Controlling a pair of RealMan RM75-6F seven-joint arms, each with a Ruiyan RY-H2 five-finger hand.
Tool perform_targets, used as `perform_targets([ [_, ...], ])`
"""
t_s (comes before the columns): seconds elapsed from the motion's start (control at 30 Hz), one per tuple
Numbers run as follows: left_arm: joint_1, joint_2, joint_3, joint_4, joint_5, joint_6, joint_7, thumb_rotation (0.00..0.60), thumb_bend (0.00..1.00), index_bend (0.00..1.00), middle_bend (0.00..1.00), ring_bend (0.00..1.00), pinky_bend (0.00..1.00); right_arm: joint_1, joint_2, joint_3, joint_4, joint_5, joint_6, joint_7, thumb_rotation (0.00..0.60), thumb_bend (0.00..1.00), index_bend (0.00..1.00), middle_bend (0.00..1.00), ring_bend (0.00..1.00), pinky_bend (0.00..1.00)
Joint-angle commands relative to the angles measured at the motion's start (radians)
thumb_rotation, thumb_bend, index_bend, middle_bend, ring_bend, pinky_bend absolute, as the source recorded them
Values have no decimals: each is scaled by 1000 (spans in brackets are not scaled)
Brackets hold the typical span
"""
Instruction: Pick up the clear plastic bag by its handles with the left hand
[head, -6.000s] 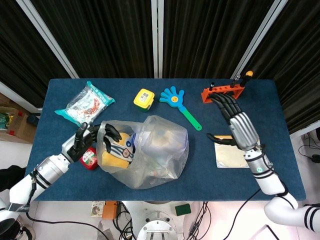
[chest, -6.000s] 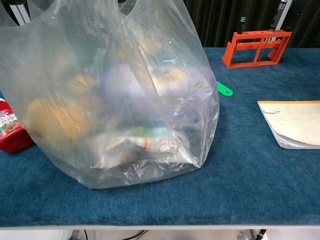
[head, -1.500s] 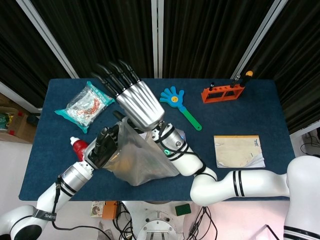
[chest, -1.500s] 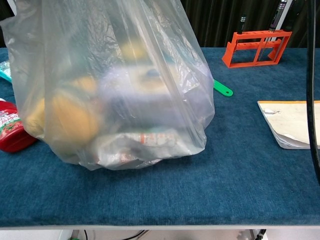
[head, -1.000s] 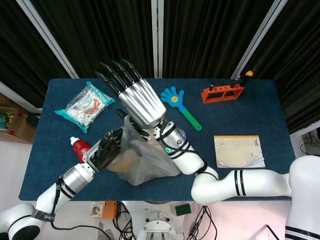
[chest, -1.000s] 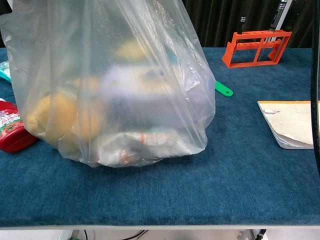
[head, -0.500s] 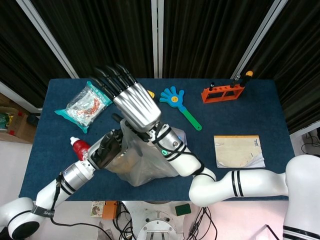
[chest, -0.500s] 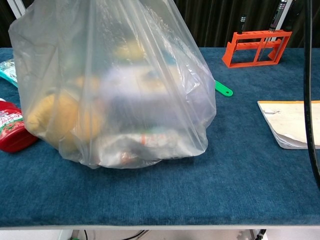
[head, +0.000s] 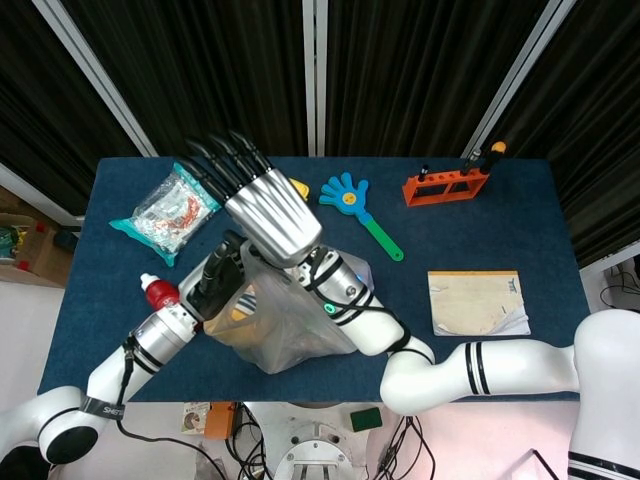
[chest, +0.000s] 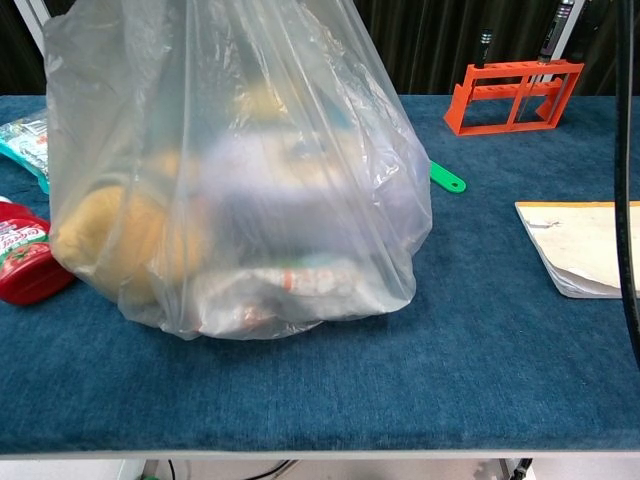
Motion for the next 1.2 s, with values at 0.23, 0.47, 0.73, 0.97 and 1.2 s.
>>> perform_targets([
  [0.23,-14,-36,-26,9,-57,6,43,126,31,276,309,278,390,4,-2,-7,10,-4,-5,3,600,205,0,0,0,0],
  [0.47,-18,-42,-42,6,-88,-10,60,128,32,275,308,278,390,10,-7,-6,16,-2,-4,1,600,205,0,0,0,0],
  [0.73,-3,-31,-27,-33,-38,-39,57,125,31,273,308,278,392,15,-9,3,33,11,-4,5,600,205,0,0,0,0],
  [0.97,-4,-22,-28,-38,-8,-67,28,132,31,273,308,278,400,22,-9,8,43,27,-7,1,600,205,0,0,0,0],
  [1.2,2,10,-41,-34,36,-77,-28,127,31,278,314,278,409,22,13,7,25,68,-26,-14,600,204,0,0,0,0],
])
